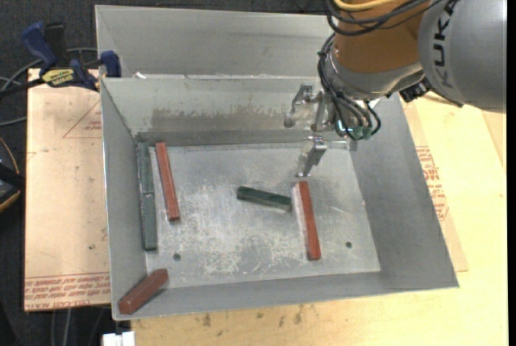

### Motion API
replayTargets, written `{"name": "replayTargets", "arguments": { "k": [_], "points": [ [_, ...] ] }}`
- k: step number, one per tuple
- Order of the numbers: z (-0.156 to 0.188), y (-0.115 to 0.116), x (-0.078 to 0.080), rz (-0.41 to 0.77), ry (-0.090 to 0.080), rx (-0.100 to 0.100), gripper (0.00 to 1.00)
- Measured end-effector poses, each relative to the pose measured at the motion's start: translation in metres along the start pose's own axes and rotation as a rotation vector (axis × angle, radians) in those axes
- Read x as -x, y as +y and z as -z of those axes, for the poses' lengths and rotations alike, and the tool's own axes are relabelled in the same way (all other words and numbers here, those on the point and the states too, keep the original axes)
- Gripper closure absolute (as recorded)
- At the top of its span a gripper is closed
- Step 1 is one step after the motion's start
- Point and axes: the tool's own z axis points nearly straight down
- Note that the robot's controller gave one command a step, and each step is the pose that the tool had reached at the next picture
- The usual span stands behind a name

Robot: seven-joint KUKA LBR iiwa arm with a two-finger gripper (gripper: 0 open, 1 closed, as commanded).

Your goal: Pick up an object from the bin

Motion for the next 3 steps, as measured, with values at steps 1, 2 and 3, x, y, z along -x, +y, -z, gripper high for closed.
{"name": "replayTargets", "arguments": {
  "k": [1, 2, 3],
  "points": [
    [0.004, 0.000, 0.001, -0.001, -0.008, 0.000, 0.00],
    [-0.047, 0.006, -0.037, -0.041, -0.012, 0.001, 0.00],
    [-0.160, 0.019, -0.033, 0.003, -0.009, 0.001, 1.00]
  ]
}}
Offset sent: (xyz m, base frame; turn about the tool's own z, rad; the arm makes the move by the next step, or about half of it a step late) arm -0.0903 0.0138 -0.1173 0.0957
